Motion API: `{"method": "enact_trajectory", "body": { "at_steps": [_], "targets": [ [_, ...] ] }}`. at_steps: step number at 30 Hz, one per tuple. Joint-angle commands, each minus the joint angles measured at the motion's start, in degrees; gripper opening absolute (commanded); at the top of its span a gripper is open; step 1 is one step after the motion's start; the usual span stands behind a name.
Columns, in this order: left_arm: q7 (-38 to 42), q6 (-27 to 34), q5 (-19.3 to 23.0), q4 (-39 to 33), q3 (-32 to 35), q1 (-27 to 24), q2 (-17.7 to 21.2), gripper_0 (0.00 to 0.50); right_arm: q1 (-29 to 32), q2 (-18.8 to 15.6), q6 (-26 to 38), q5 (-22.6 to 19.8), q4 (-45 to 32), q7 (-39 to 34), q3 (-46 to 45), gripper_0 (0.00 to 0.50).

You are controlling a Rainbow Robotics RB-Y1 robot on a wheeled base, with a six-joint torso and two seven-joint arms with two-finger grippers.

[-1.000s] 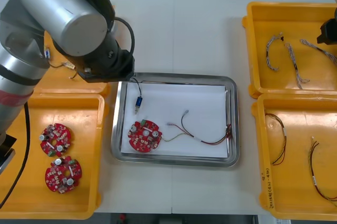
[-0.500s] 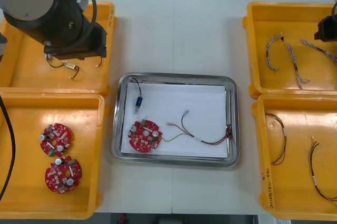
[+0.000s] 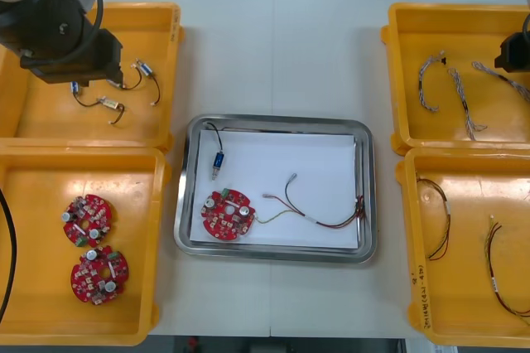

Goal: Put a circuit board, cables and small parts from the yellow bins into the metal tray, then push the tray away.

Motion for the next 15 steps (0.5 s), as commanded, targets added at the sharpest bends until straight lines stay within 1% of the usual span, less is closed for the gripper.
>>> {"method": "enact_trajectory", "body": {
  "at_steps": [1, 3, 7, 13, 15],
  "targets": [
    [-9.69, 0.46, -3.1, 4.31, 2.25, -5.02, 2.1, 0.5, 1.0, 0.46, -1.36, -1.65, -0.55, 0.87, -1.2, 0.5],
    [-11.8, 0.46, -4.15, 6.86, 2.43, -6.25, 2.1, 0.5, 1.0, 0.73, -1.45, -1.73, -0.55, 0.43, -1.2, 0.5],
    [-14.26, 0.46, -4.59, 9.58, 4.27, -7.13, 2.1, 0.5, 0.91, 0.9, -1.71, -2.79, -0.64, -0.1, -1.29, 0.5],
    [-19.09, 0.46, -7.05, 14.68, 7.08, -8.72, 2.1, 0.5, 0.91, 0.81, -2.33, -3.67, -0.64, -0.36, -1.73, 0.5],
    [-21.02, 0.46, -8.55, 17.75, 7.61, -9.86, 2.1, 0.5, 0.91, 0.9, -2.42, -4.28, -0.64, -0.45, -1.73, 0.5]
  ]
}}
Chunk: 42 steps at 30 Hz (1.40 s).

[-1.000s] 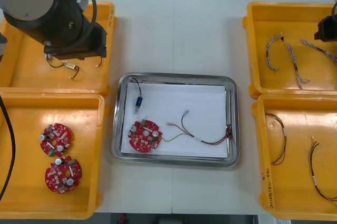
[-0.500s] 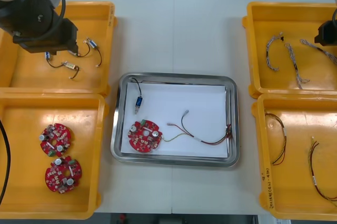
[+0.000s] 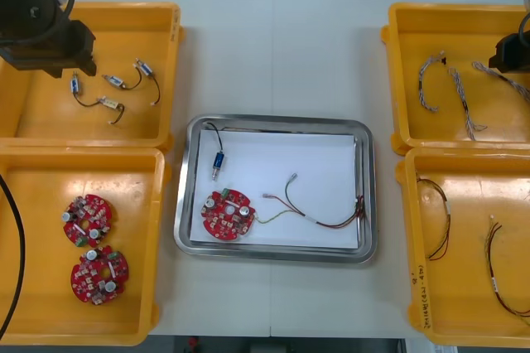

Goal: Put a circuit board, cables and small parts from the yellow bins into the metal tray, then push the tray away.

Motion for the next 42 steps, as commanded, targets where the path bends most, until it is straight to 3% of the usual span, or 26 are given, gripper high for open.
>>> {"method": "enact_trajectory", "body": {
  "at_steps": [1, 25, 42],
  "targets": [
    [-11.16, 0.45, -3.39, 4.97, 2.66, -5.11, 2.08, 0.5, 0.05, 0.67, -1.01, -1.4, -0.64, -0.44, -1.69, 0.5],
    [-18.98, -25.97, -6.02, 26.33, 2.66, -7.31, 2.08, 0.5, 0.22, 3.57, -6.37, -0.52, -0.55, -5.45, -2.4, 0.5],
    [-23.72, -36.08, -6.29, 37.49, 2.58, -8.8, 1.91, 0.5, 3.12, 5.15, -11.12, 0.01, -0.55, -5.53, -2.84, 0.5]
  ]
}}
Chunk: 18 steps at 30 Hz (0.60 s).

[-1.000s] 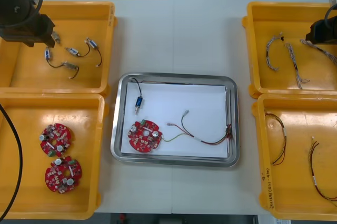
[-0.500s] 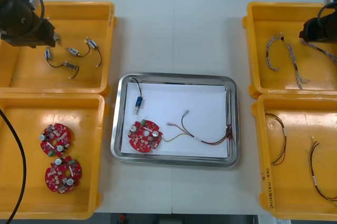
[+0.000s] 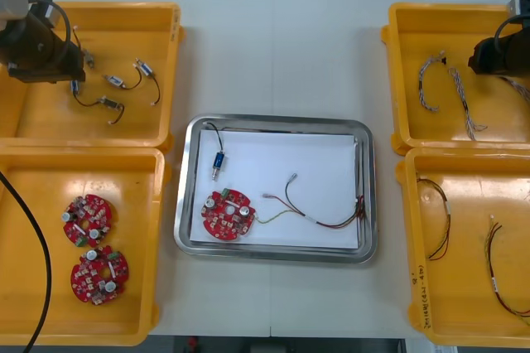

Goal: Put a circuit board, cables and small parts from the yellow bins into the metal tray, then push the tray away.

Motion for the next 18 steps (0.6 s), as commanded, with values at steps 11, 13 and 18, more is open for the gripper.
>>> {"method": "enact_trajectory", "body": {
  "at_steps": [11, 13, 18],
  "targets": [
    [-7.78, -6.14, 0.23, 4.68, -2.28, -3.05, 0.59, 0.5, 1.92, 1.57, -3.22, -0.71, -0.55, -1.39, -1.6, 0.496],
    [-7.78, -6.23, 0.23, 4.86, -2.28, -3.05, 0.32, 0.5, 2.01, 1.57, -3.22, -0.71, -0.64, -1.3, -1.6, 0.371],
    [-7.6, -6.23, 0.31, 5.03, -2.46, -2.88, 0.24, 0.288, 2.1, 1.57, -3.22, -0.8, -0.55, -0.86, -1.6, 0.048]
  ]
}}
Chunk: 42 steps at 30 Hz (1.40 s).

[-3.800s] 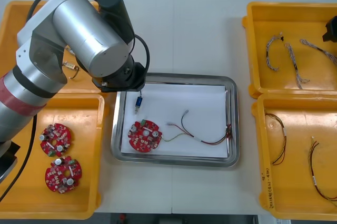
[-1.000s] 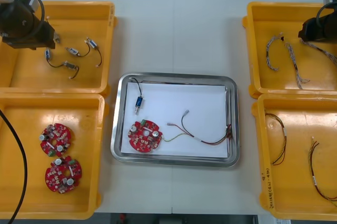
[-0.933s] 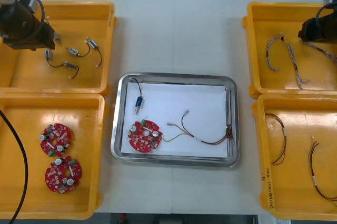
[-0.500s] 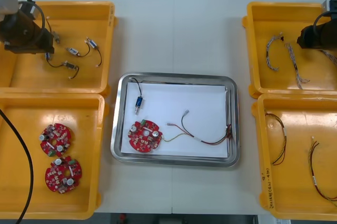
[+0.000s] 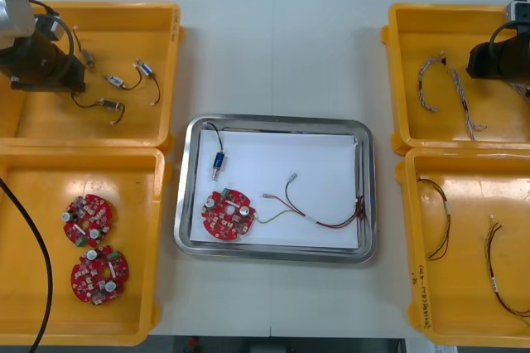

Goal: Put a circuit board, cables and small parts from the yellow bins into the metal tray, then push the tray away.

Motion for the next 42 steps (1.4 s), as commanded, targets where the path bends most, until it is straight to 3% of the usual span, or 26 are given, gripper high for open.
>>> {"method": "enact_trajectory", "body": {
  "at_steps": [1, 2, 10, 15, 25, 32, 42],
  "targets": [
    [-2.83, -0.7, 0.3, -0.31, -1.0, -2.78, 0.18, 0.203, 0.84, 0.65, -0.46, -0.37, -0.54, -0.77, -1.58, 0.037],
    [-2.83, -0.7, 0.21, -0.22, -1.26, -2.78, 0.27, 0.003, 0.84, 0.65, -0.46, -0.37, -0.62, -0.69, -1.58, 0.015],
    [-2.65, -0.61, 0.56, -0.31, -1.7, -2.42, 0.27, 0.0, 0.4, -0.23, 0.68, -0.37, -0.62, 0.19, -1.75, 0.0],
    [-2.65, -0.26, 0.3, -1.19, -1.0, -2.51, 0.27, 0.001, -0.57, -1.55, 5.34, -0.28, -2.29, 0.72, -1.75, 0.0],
    [2.8, 11.78, -0.58, -10.59, -0.12, -2.34, 0.27, 0.0, -1.53, -4.8, 14.4, -0.37, -5.28, 2.04, -1.49, 0.0],
    [5.87, 18.9, -0.67, -22.19, -0.12, 2.15, 0.27, 0.001, -2.24, -6.47, 19.05, -0.64, -6.42, 2.3, -0.96, 0.0],
    [11.06, 27.16, -0.41, -32.04, -1.44, 3.99, -1.31, 0.001, -2.24, -6.65, 20.99, 1.56, -8.97, 2.04, -0.87, 0.0]
  ]
}}
